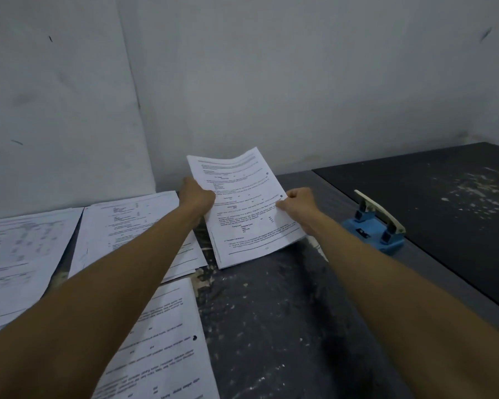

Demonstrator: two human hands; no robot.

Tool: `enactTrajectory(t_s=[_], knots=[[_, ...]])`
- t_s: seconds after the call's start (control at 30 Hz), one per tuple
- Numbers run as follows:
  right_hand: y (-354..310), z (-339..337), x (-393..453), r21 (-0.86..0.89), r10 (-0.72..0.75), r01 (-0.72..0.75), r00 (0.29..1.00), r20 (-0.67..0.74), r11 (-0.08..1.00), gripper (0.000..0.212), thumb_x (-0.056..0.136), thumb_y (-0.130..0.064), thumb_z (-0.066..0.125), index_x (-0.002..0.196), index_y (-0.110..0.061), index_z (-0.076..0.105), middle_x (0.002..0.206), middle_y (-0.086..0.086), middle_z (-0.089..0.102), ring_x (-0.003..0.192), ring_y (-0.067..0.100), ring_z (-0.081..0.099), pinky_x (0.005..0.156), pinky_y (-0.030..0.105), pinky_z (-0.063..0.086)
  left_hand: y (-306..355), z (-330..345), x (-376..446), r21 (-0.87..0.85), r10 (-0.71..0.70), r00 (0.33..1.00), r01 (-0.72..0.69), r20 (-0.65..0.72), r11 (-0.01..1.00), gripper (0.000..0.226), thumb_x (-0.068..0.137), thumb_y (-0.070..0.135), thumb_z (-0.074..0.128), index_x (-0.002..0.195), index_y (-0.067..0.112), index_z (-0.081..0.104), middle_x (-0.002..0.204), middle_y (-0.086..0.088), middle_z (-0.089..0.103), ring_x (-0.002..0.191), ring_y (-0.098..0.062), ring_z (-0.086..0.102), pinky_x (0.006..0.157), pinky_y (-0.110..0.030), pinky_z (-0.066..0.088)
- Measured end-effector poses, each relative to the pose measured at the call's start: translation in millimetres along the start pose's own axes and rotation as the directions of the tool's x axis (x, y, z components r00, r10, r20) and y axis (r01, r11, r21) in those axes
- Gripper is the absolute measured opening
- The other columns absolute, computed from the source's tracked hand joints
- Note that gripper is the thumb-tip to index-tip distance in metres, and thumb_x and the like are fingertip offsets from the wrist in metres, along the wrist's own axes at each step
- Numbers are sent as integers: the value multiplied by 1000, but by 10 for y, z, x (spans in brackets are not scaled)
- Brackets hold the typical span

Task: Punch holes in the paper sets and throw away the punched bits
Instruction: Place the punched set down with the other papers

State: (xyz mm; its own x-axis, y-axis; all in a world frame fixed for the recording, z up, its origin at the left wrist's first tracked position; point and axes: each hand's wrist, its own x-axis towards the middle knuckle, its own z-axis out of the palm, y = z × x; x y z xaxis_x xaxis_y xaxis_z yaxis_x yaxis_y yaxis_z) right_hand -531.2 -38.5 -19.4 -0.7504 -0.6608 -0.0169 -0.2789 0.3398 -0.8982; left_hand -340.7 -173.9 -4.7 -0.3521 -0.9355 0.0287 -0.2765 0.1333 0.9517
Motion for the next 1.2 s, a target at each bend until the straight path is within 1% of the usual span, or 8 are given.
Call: enactTrajectory(t_s=[0.1, 0.23, 0.37, 0.5, 0.63, 0.8, 1.0, 1.2], knots=[[110, 166, 151, -117, -14, 8, 999, -44, 993, 14, 85, -1, 69, 88, 12, 67, 69, -4, 65, 63, 12, 61, 56, 30, 52, -102, 31, 147, 126, 34, 999, -33, -3, 992, 21, 90, -2, 65, 109, 4, 57, 116, -10, 65, 91, -20, 61, 77, -34, 55], [143, 320, 248, -245, -112, 86, 990, -91, 966, 6, 80, 0, 71, 84, -3, 74, 84, -4, 73, 59, 1, 57, 40, 14, 44, -215, 33, 297, 277, 50, 999, -51, 11, 960, 31, 90, 2, 66, 120, 1, 63, 120, -13, 68, 103, -28, 65, 88, -43, 58], [134, 424, 239, -407, -150, 108, 986, -73, 907, 9, 80, -1, 66, 86, -1, 72, 90, 3, 74, 73, 17, 67, 62, 36, 60, -270, 25, 335, 460, 82, 997, -73, -1, 885, 30, 84, 4, 67, 113, -3, 62, 114, -17, 67, 102, -32, 65, 80, -38, 55], [48, 488, 125, -577, -293, 194, 952, -83, 793, 18, 82, -9, 65, 100, -9, 64, 112, 7, 59, 106, 27, 54, 84, 34, 43, -245, -16, 275, 605, 130, 991, -81, -37, 792, 51, 81, 12, 75, 123, -3, 50, 125, -20, 54, 117, -36, 53, 94, -44, 51], [-123, 579, -62, -542, -345, 269, 938, -40, 796, 27, 83, -12, 65, 110, -12, 64, 121, 8, 57, 115, 28, 50, 89, 33, 37, -189, -144, 149, 594, 157, 987, -102, -41, 798, 52, 81, 13, 74, 124, 0, 50, 126, -19, 53, 116, -34, 53, 92, -43, 50], [-374, 753, -448, -491, -392, 345, 920, 7, 800, 33, 84, -15, 65, 117, -11, 65, 126, 7, 58, 118, 27, 52, 89, 32, 39, -205, -473, -195, 552, 201, 978, -138, -56, 823, 30, 78, 10, 71, 106, 2, 63, 112, -16, 63, 104, -33, 60, 76, -31, 45], [-581, 1050, -934, -410, -435, 432, 896, 92, 803, 34, 87, -16, 65, 120, -9, 63, 125, 8, 58, 112, 26, 55, 84, 29, 42, -389, -994, -595, 601, 151, 986, -77, -74, 796, 47, 81, 11, 68, 128, 8, 58, 131, -12, 56, 119, -29, 54, 83, -26, 34], [-744, 1426, -1284, -369, -404, 474, 879, 254, 799, 32, 90, -13, 63, 122, -6, 61, 115, 8, 64, 100, 21, 59, 76, 26, 43, -573, -1495, -824, 708, 6, 998, 37, -59, 706, 43, 87, 16, 66, 126, 4, 54, 130, -14, 57, 119, -30, 54, 92, -33, 46]])
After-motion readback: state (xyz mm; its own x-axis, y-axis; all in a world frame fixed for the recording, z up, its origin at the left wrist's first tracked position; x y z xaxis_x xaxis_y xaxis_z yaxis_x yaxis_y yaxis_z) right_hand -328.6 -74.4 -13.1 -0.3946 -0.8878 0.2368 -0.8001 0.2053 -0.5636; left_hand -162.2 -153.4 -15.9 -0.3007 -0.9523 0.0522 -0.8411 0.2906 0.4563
